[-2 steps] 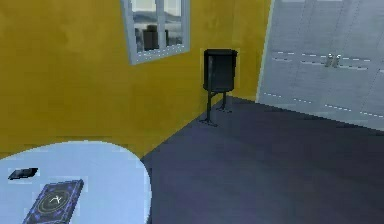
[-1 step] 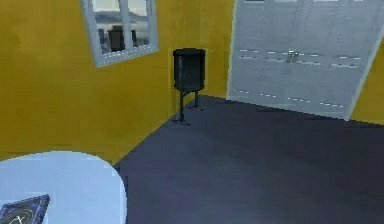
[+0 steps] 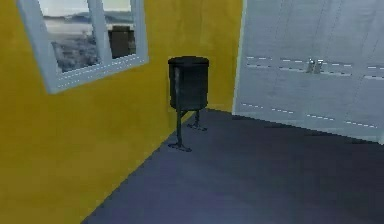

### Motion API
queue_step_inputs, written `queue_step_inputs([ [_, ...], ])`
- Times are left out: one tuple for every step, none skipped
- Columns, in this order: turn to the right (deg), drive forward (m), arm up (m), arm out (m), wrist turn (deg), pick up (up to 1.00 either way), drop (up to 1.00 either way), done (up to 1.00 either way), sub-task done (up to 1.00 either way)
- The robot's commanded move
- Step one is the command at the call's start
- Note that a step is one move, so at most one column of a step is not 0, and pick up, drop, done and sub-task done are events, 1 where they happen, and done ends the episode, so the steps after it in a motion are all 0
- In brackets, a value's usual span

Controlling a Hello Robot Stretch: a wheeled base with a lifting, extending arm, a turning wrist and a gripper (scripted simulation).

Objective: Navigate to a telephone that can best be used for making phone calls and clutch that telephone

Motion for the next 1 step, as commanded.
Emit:
queue_step_inputs([
  [-30.0, 0.0, 0.0, 0.0, 0.0, 0.0, 0.0, 0.0, 0.0],
])
